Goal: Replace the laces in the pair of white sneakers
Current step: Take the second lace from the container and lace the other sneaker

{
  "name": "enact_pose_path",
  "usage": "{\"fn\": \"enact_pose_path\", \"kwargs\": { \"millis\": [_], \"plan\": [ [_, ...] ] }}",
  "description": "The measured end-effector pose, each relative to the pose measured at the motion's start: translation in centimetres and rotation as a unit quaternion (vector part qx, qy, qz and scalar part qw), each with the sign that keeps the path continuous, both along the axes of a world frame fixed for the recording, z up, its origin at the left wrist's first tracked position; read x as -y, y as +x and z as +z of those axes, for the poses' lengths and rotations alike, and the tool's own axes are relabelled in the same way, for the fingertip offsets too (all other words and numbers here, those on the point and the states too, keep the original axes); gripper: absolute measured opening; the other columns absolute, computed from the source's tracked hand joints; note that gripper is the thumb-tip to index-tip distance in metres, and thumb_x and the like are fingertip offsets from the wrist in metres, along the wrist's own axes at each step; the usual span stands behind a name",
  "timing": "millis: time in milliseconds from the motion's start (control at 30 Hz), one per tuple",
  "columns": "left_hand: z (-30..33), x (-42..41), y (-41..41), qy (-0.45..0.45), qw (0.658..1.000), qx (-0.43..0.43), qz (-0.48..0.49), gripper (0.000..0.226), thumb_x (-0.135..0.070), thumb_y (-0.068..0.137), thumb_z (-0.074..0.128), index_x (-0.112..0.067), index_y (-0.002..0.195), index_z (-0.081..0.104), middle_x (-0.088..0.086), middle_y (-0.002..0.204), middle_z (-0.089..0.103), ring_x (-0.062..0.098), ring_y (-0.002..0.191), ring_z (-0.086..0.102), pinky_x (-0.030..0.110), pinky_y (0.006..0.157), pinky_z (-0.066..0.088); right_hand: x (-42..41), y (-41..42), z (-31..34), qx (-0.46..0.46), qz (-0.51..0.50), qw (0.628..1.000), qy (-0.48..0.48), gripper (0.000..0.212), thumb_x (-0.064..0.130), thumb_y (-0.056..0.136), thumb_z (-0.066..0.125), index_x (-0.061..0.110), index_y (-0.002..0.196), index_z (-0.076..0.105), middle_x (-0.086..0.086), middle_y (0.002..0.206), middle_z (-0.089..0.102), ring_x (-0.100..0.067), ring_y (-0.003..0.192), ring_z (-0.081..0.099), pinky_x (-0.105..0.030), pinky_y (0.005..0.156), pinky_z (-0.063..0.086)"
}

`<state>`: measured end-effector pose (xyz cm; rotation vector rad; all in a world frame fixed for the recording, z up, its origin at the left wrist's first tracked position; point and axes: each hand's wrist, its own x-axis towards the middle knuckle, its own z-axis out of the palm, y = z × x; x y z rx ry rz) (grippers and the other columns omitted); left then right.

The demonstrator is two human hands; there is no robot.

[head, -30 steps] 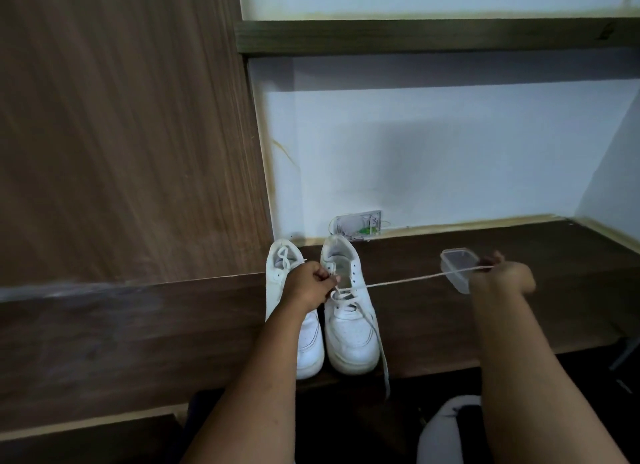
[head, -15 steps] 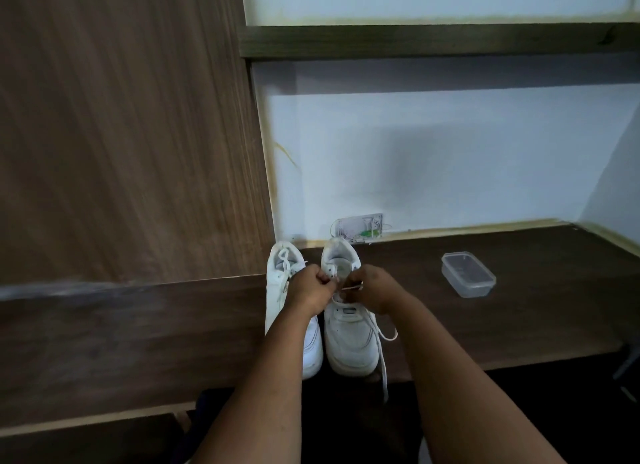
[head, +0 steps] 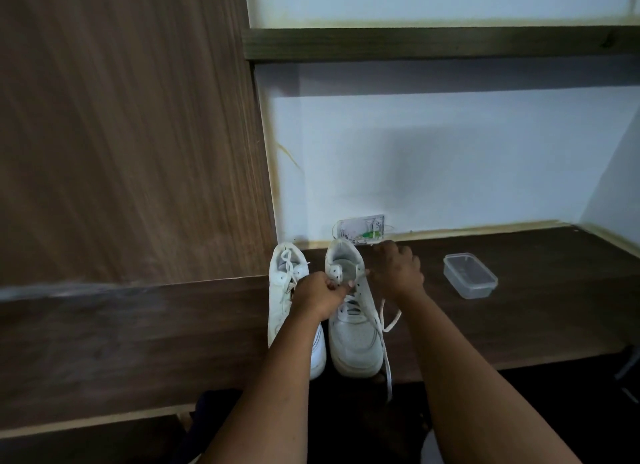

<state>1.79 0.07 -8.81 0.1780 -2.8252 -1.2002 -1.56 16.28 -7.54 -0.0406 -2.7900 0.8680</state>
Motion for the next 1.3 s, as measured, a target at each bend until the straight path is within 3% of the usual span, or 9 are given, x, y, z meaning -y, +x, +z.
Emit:
{"fn": "enact_pose_path", "kwargs": {
  "millis": [100,233,400,567,733,900,1000,1100,1300],
  "plan": [
    [0.4,-0.4,0.5,-0.028,1.000,0.003,-0.001,0.038,-0.035,0.086,0.065,-0.019,0.060,0.042,-0.004,0.063,0.049,0.017,0.069,0.052,0.028,0.059,0.036,-0.2,0.6,1.0,0.003,0.058,0.998,-0.033,0.008,0.019,0.081,0.070,0.017,0.088,0.066,-0.002,0.088,0.059,-0.021,0.089,0.058,-0.023,0.071,0.042],
    [0.5,-0.7,0.7,-0.031,0.999,0.013,0.010,0.035,-0.030,0.089,0.061,-0.020,0.060,0.042,-0.005,0.062,0.048,0.014,0.064,0.049,0.027,0.053,0.031,0.8,2.1,0.8,0.101,0.132,0.985,0.049,0.032,0.036,0.082,0.071,0.019,0.058,0.059,0.003,0.062,0.053,-0.012,0.067,0.052,-0.020,0.056,0.037],
    [0.1,-1.0,0.8,-0.002,1.000,0.021,0.015,0.031,-0.025,0.089,0.064,-0.021,0.064,0.046,0.001,0.076,0.060,0.017,0.076,0.054,0.025,0.066,0.037,1.1,2.0,-0.2,0.130,0.068,0.989,0.005,0.036,0.044,0.073,0.077,0.013,0.061,0.062,-0.001,0.063,0.058,-0.010,0.059,0.054,-0.021,0.052,0.037],
    [0.0,-1.2,0.9,-0.006,0.999,0.023,0.024,0.026,-0.026,0.087,0.065,-0.022,0.067,0.049,-0.003,0.079,0.059,0.017,0.077,0.053,0.026,0.067,0.038,2.2,2.0,0.2,0.187,0.068,0.980,-0.031,0.034,0.032,0.089,0.058,0.003,0.104,0.066,-0.015,0.106,0.066,-0.028,0.101,0.063,-0.027,0.071,0.042],
    [-0.2,-1.1,0.9,-0.018,1.000,0.016,0.008,0.019,-0.031,0.084,0.067,-0.021,0.074,0.054,-0.002,0.082,0.062,0.019,0.083,0.060,0.029,0.070,0.045,0.4,2.2,1.6,0.285,0.043,0.918,-0.271,0.027,0.011,0.092,0.052,0.009,0.066,0.057,-0.008,0.067,0.051,-0.017,0.055,0.044,-0.026,0.053,0.033],
    [-0.6,-1.2,1.0,-0.020,1.000,0.003,0.022,0.023,-0.036,0.083,0.069,-0.022,0.076,0.053,-0.004,0.081,0.061,0.018,0.082,0.058,0.029,0.068,0.042,-1.6,2.6,3.5,0.280,0.088,0.891,-0.346,0.014,0.019,0.089,0.057,0.010,0.081,0.064,-0.006,0.076,0.055,-0.015,0.064,0.045,-0.027,0.057,0.035],
    [-0.6,-1.3,1.0,-0.015,1.000,0.003,0.025,0.024,-0.040,0.083,0.068,-0.023,0.076,0.053,-0.006,0.079,0.059,0.017,0.081,0.058,0.028,0.066,0.039,-1.9,2.5,3.1,0.188,0.114,0.948,-0.229,0.030,0.031,0.087,0.067,0.001,0.089,0.067,-0.006,0.071,0.051,-0.012,0.060,0.043,-0.021,0.051,0.034],
    [-0.4,-1.2,0.8,-0.003,1.000,0.009,0.027,0.027,-0.041,0.083,0.067,-0.024,0.071,0.050,-0.006,0.077,0.059,0.017,0.080,0.058,0.028,0.066,0.040,-0.8,2.6,1.4,0.149,0.119,0.979,-0.067,0.037,0.043,0.075,0.077,0.012,0.066,0.059,0.001,0.064,0.053,-0.012,0.062,0.047,-0.022,0.055,0.036],
    [-0.4,-1.1,1.0,-0.011,1.000,0.010,0.010,0.014,-0.028,0.088,0.057,-0.023,0.076,0.054,-0.004,0.082,0.061,0.020,0.086,0.060,0.030,0.072,0.043,1.6,2.7,0.6,0.048,0.084,0.995,-0.035,0.022,0.027,0.069,0.081,0.029,0.064,0.060,0.009,0.075,0.062,-0.012,0.076,0.061,-0.022,0.065,0.048]
  ]
}}
